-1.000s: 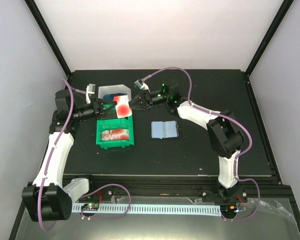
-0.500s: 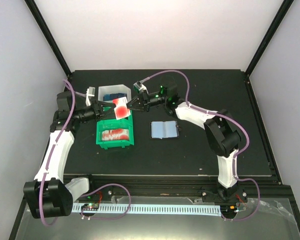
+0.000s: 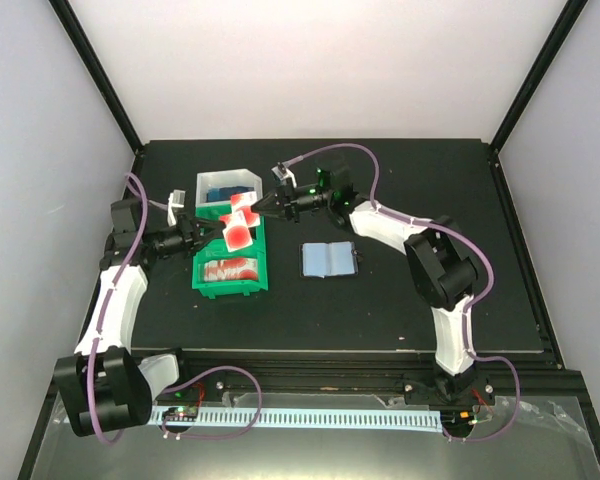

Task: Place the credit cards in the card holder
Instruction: Pick up the credit card from the storage box, then place the credit card in the storage box, then insert the credit card into the card holder.

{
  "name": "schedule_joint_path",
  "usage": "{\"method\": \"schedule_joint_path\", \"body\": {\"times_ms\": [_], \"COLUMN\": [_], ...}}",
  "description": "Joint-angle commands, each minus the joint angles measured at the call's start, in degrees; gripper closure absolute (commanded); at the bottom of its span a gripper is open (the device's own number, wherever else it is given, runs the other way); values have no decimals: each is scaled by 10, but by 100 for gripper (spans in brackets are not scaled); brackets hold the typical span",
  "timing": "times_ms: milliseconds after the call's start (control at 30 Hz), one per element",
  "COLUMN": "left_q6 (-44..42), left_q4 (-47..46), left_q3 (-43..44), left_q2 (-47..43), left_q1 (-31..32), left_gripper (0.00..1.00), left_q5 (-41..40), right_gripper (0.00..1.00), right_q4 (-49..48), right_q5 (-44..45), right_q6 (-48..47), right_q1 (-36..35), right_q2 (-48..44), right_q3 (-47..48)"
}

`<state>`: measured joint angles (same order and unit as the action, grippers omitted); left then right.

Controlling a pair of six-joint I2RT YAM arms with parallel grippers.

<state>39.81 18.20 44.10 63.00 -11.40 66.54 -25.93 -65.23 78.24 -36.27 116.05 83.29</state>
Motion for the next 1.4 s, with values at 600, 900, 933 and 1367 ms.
{"method": "schedule_joint_path", "body": {"times_ms": [600,900,933,1367], "left_q6": [-221,-219,-219,-179], "left_q4": [308,314,314,278], "left_q3": [68,63,63,63], "left_q2": [-42,-50,-50,-56], "left_q1": [-35,-27,-26,25], "left_gripper": [98,98,98,98], "left_q5": [-299,-285,-283,-252], "right_gripper": [98,92,90,52], "right_q4": [635,646,642,616], "right_q5": [273,338,341,400], "right_q6": [-502,-485,-482,-457], "right_q1": [-103,-125,-124,-103], "right_q2": [83,104,106,-5], "right_q3": [225,229,226,152]}}
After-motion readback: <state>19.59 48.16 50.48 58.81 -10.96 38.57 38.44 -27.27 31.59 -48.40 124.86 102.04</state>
